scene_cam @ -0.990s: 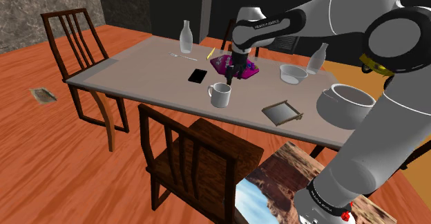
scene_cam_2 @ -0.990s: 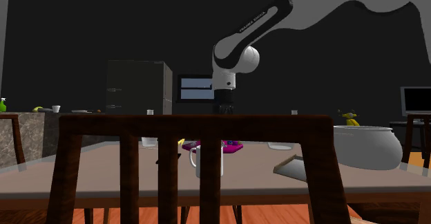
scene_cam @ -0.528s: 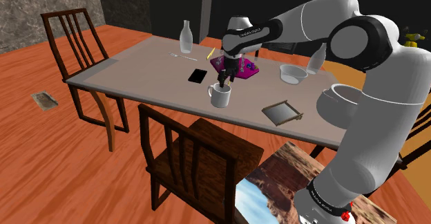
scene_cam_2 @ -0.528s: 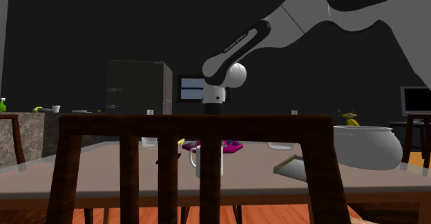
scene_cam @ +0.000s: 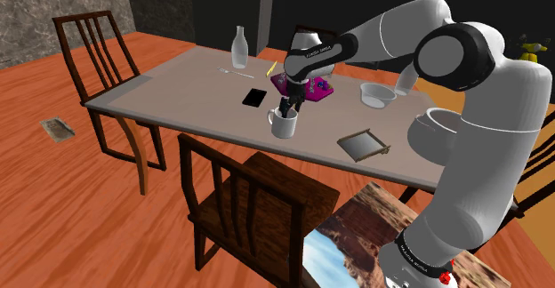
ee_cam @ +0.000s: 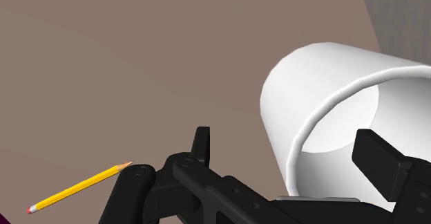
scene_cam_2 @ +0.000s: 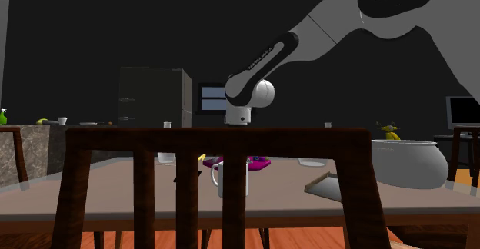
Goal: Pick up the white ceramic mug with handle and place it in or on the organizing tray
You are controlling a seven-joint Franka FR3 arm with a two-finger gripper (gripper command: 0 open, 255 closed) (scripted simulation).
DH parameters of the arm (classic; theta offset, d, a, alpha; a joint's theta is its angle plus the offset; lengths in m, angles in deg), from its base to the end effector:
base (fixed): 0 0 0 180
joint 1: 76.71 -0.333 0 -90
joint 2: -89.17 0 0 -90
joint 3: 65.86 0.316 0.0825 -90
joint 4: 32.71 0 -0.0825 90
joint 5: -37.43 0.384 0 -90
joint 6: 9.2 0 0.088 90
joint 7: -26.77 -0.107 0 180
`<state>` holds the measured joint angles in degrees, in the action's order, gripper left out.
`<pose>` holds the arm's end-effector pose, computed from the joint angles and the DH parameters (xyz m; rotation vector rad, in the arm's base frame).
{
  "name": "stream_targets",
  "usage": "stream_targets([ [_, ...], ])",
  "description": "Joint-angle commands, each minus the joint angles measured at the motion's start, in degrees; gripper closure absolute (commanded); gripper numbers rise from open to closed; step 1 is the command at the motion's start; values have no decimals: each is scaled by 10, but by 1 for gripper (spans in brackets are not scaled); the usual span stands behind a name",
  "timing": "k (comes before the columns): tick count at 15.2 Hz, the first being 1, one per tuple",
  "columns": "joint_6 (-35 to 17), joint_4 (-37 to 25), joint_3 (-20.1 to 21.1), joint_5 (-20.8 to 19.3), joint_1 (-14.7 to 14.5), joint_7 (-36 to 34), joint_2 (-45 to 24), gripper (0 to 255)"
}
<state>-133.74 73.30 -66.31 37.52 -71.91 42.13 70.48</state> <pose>0.6272 -0.0573 0.3479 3.1287 0.2760 -0.0046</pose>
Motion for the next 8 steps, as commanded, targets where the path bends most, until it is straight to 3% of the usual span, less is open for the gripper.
stream_targets([
  [1,-1,-1,0,0,0,0,-1,0],
  [5,-1,-1,0,0,0,0,-1,0],
  [6,-1,-1,0,0,0,0,-1,255],
  [8,-1,-1,0,0,0,0,-1,255],
])
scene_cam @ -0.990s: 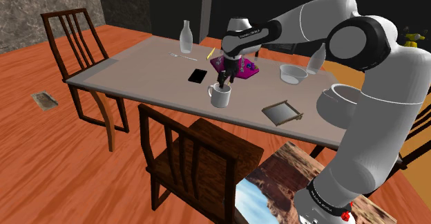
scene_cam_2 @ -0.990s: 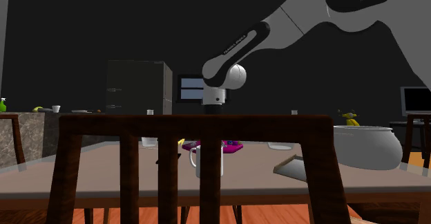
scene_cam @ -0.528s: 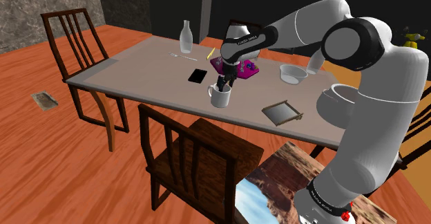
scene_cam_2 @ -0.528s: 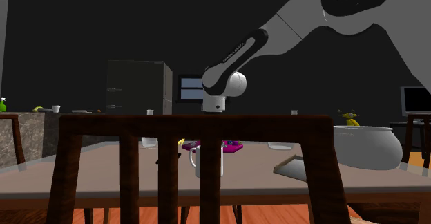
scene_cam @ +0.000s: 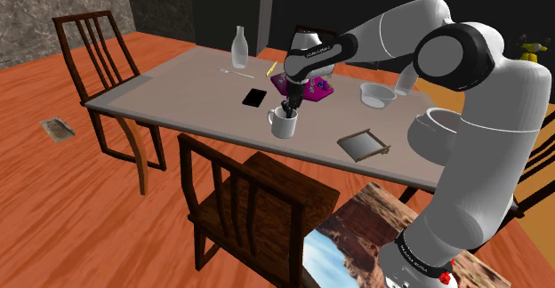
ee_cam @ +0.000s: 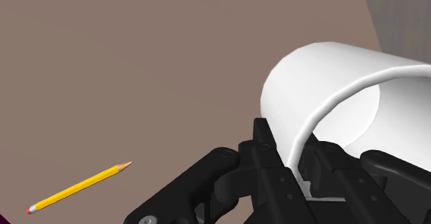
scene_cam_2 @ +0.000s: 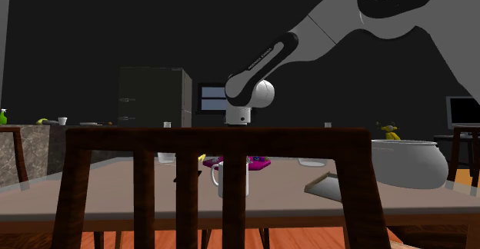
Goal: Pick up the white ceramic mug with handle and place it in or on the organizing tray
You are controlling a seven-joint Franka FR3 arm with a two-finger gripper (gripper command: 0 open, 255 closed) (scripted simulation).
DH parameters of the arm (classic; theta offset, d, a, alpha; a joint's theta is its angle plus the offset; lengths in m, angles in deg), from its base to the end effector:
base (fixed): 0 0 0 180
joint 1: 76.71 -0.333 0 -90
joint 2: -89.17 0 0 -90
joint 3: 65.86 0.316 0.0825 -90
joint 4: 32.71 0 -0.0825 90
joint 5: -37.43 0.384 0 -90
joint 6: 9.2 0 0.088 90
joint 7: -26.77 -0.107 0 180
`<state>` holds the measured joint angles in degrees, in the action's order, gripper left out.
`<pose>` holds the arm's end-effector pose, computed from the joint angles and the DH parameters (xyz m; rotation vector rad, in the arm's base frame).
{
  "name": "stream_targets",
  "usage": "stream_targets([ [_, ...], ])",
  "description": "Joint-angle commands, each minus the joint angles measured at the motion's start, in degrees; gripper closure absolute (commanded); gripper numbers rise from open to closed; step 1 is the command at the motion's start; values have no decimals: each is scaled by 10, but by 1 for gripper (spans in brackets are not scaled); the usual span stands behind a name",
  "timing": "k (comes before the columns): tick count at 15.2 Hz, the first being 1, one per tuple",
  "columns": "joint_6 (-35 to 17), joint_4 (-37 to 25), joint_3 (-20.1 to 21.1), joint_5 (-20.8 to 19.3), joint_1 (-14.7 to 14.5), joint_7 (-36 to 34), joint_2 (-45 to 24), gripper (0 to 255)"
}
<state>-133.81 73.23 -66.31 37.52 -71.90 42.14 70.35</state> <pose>0.6276 -0.0574 0.3471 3.1287 0.2760 -0.0044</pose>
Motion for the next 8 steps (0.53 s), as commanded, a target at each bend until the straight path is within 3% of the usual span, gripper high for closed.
stream_targets([
  [1,0,0,0,0,0,0,0,255],
  [8,6,-3,0,0,0,0,4,255],
])
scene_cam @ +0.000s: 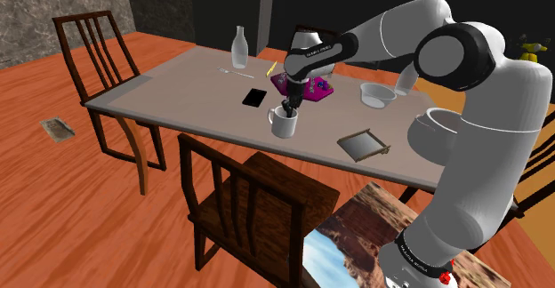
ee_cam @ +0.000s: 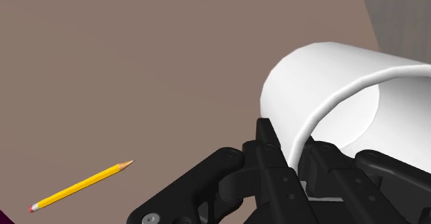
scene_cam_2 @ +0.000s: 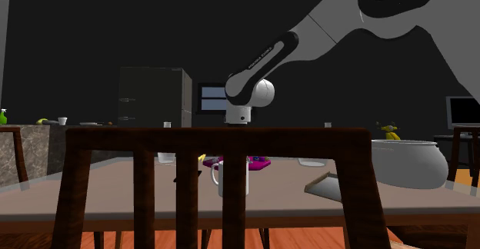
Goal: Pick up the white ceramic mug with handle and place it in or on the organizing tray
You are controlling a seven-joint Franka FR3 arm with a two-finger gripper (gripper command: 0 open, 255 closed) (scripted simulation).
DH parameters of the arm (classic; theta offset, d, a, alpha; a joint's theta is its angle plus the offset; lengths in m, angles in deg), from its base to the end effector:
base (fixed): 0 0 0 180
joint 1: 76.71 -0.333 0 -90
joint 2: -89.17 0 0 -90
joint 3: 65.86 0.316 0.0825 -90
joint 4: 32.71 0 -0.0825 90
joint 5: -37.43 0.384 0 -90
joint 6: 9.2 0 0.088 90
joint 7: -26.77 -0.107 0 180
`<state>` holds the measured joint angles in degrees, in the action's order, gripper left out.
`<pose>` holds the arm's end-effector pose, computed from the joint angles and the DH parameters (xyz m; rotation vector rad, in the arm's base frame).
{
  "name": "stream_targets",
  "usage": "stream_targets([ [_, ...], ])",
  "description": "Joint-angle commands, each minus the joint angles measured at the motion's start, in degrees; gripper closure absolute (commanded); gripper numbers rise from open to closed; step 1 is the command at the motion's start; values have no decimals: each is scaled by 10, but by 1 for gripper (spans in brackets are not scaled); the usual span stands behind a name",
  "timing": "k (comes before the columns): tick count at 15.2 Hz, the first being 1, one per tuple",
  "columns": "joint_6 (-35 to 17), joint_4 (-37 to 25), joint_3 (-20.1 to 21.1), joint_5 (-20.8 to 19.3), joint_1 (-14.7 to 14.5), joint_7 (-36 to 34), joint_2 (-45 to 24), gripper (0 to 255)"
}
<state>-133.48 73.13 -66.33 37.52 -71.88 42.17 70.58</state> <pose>0.6274 -0.0578 0.3499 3.1286 0.2757 -0.0044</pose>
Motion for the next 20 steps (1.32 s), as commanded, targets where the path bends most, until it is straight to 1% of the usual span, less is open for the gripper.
stream_targets([
  [1,10,-5,0,0,0,0,5,255],
  [20,141,-90,0,0,0,-1,51,255],
])
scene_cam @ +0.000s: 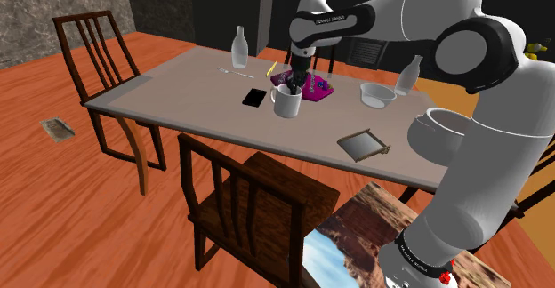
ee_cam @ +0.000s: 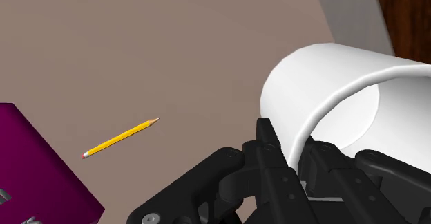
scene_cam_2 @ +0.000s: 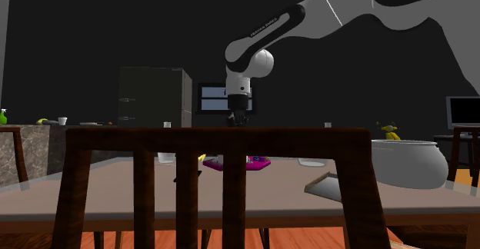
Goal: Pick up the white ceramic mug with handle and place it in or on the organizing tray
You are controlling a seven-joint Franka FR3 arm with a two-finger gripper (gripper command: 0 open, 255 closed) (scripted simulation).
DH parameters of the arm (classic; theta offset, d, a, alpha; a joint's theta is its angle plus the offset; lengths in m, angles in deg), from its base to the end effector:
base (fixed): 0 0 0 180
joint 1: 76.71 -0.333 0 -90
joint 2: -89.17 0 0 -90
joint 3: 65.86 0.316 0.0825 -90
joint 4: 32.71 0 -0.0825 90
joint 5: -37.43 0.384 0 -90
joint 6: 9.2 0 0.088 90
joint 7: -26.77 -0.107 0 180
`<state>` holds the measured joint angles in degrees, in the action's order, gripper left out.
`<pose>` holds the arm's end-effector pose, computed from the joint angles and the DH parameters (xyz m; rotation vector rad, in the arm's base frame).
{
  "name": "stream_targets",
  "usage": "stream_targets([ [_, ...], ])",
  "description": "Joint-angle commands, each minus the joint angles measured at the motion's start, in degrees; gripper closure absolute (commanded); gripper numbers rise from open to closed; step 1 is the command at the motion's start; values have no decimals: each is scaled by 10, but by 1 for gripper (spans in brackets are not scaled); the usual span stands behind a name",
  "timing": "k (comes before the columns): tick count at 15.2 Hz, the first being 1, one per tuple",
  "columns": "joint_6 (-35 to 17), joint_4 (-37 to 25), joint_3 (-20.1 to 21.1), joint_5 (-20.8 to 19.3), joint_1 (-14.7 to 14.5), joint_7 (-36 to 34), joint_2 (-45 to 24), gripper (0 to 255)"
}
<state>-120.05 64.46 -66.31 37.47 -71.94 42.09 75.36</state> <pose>0.6288 -0.0570 0.4525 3.1286 0.2764 -0.0038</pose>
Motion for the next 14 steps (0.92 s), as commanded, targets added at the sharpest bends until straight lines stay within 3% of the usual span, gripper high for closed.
stream_targets([
  [1,14,-9,0,0,0,0,5,255],
  [2,21,-15,0,0,0,0,6,255],
  [14,-12,192,-56,-6,66,119,181,255],
])
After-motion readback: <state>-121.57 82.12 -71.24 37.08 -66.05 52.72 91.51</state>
